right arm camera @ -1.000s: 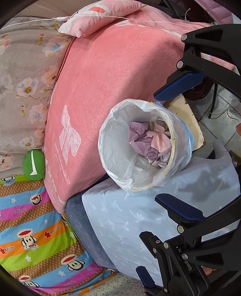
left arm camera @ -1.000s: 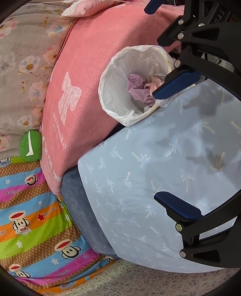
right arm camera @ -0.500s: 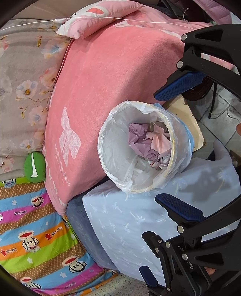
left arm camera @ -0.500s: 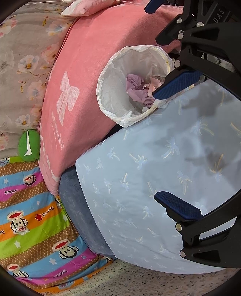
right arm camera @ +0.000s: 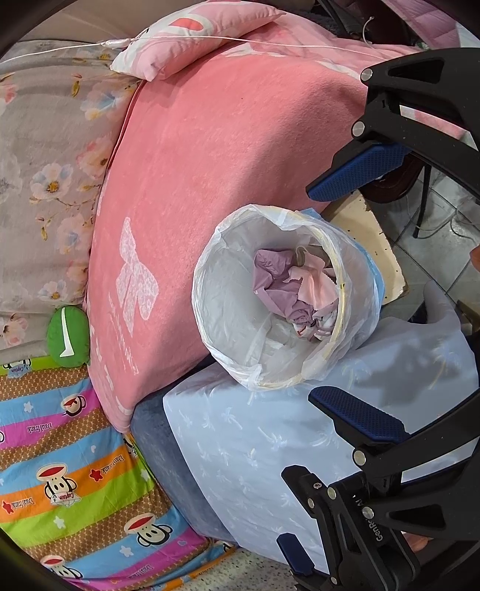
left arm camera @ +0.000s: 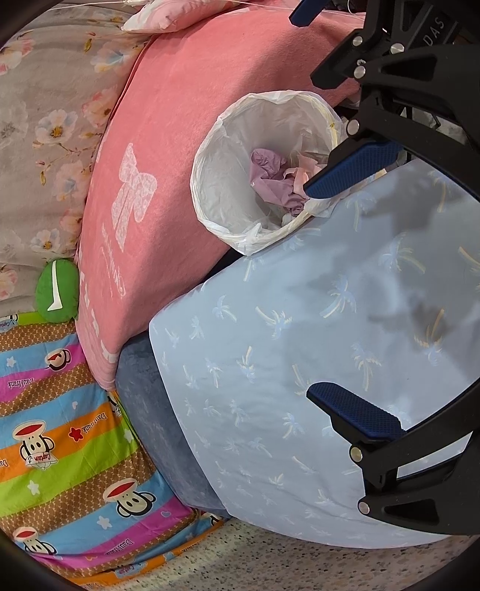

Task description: Collect trash

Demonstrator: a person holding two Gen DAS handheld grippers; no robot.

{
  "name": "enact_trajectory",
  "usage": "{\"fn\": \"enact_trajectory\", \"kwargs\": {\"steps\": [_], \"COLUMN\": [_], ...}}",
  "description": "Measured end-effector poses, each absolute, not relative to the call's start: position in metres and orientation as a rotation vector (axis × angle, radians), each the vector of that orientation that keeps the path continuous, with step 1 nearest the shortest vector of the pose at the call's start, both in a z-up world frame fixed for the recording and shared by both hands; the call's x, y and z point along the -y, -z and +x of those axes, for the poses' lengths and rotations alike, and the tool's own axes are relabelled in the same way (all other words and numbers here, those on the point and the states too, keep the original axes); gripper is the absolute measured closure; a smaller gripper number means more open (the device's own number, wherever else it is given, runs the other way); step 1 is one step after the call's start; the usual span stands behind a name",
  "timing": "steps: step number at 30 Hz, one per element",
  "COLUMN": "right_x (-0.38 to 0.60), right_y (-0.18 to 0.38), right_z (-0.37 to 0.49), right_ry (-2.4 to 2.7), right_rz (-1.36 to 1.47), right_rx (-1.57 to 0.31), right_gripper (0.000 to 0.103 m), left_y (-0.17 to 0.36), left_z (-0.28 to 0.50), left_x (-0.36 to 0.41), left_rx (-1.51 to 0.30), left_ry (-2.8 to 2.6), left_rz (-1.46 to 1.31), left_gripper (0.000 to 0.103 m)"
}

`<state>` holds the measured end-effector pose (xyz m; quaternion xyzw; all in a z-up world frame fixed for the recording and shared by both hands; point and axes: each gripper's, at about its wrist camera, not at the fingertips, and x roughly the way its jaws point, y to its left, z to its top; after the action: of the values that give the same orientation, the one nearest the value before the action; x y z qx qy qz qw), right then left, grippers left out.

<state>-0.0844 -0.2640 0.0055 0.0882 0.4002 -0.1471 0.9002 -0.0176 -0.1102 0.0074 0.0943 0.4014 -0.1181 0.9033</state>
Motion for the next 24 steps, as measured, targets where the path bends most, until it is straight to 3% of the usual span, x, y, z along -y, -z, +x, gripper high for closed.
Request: {"fn": "enact_trajectory", "kwargs": {"steps": [24], "right_x": [0.2724], "right_y": [0.0029], "right_z": [-0.0858], "right_ry": [0.314], "right_rz": [0.197], "right_rx": [-0.836], "right_gripper": [0.005], "left_y": [0.0018], "left_z": [-0.0170], "left_x": [0.1119], "left_rx": [-0.861], "left_ry": [0.245], "left_rz": [0.202], "left_gripper": [0.007]}}
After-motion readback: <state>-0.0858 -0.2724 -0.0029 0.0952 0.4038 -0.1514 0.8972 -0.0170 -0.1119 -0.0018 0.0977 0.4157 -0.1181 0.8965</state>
